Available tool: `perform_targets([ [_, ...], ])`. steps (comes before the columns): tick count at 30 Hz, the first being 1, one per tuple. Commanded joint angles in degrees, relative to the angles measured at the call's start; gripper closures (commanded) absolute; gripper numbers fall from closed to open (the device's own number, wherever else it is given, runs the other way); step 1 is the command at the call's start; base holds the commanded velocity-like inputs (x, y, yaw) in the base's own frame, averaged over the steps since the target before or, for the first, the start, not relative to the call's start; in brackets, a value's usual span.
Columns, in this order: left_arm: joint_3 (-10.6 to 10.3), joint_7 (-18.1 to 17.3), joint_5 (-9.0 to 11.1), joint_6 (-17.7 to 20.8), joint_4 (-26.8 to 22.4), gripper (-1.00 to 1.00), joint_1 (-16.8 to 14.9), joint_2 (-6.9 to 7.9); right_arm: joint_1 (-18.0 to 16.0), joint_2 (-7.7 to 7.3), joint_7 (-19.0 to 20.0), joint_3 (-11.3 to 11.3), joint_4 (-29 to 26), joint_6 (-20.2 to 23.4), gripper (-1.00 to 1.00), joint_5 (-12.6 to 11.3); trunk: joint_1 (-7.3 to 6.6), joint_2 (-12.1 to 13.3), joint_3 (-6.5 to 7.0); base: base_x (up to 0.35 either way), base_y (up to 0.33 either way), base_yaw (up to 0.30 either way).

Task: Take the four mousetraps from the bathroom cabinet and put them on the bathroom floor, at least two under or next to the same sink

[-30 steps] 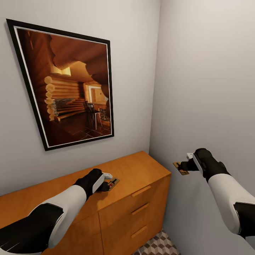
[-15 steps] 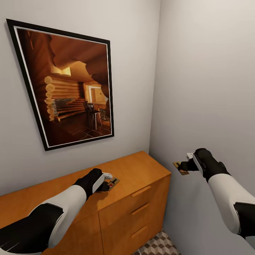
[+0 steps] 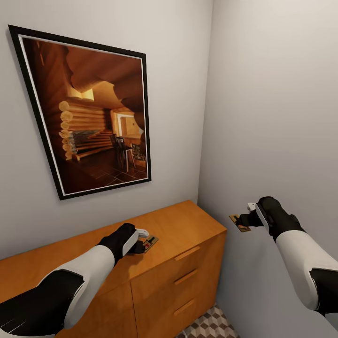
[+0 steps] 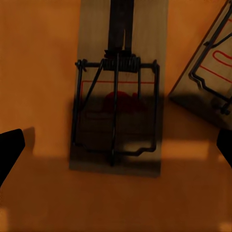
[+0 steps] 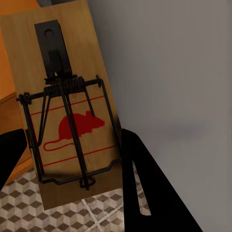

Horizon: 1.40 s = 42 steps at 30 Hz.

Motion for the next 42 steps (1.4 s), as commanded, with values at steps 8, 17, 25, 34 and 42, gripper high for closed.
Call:
perform_targets([
  [8,-0.4,0.4,0.5,0.2,0.1,-1.00,0.0,0.02,0.0,0.03,0.5,-0.2,-0.1,0.2,1.00,0.6,0.01,-0.1,-0.09,0.000,0.000,0.000],
  [17,-0.4,0.4,0.5,0.1,0.1,-1.00,0.0,0.02,0.0,0.03,0.5,-0.2,-0.1,0.2,1.00,0.6,0.01,-0.1,-0.09,0.000,0.000,0.000],
  [25,-0.4,0.4,0.5,0.1,0.1,-1.00,0.0,0.02,0.0,0.03,0.5,-0.2,-0.1,0.2,1.00,0.6,0.01,-0.1,-0.09,0.000,0.000,0.000],
  [34,-0.4,0.4,0.5,-0.1,0.0,-1.00,0.0,0.02,0.0,0.03,0.5,-0.2,-0.1,0.2,1.00,0.6,0.01,-0.1,-0.09,0.000,0.000,0.000],
  [42,-0.4,0.4,0.5,-0.2,-0.2,-1.00,0.0,0.02,0.0,0.03,0.5,-0.2,-0.1,0.2,1.00,0.6,0.01,-0.1,-0.09,0.000,0.000,0.000],
])
